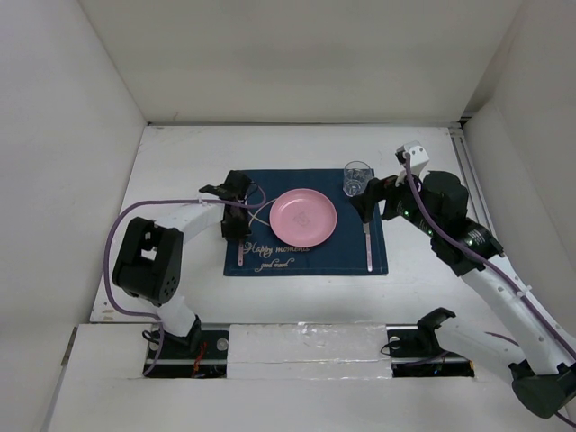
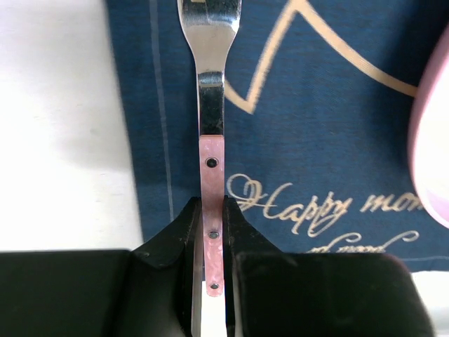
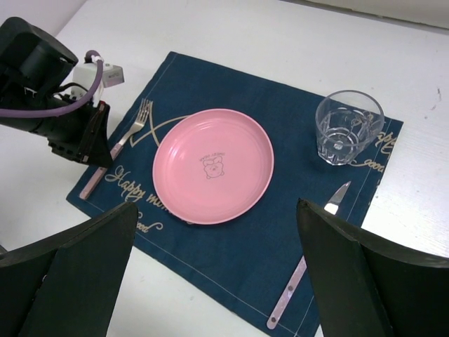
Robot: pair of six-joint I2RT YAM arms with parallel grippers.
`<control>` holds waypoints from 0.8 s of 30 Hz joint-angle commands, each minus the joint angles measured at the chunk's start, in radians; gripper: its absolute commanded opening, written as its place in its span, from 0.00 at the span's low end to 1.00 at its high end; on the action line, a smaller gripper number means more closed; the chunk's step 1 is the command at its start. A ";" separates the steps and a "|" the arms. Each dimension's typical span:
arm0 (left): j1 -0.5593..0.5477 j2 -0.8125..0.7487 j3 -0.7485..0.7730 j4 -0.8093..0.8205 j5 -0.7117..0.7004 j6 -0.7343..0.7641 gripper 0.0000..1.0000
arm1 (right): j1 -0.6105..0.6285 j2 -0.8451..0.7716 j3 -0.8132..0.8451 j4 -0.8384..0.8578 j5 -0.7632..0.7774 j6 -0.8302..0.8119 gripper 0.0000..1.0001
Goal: Set the dinner table for one person
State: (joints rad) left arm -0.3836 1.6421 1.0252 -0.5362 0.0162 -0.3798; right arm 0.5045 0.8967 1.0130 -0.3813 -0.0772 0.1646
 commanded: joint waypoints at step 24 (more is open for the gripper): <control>0.006 -0.034 0.001 -0.002 0.022 0.010 0.00 | 0.016 -0.004 -0.004 0.036 -0.004 -0.022 1.00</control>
State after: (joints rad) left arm -0.3794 1.6417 1.0252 -0.5385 0.0143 -0.3889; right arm 0.5064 0.8967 1.0122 -0.3813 -0.0757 0.1535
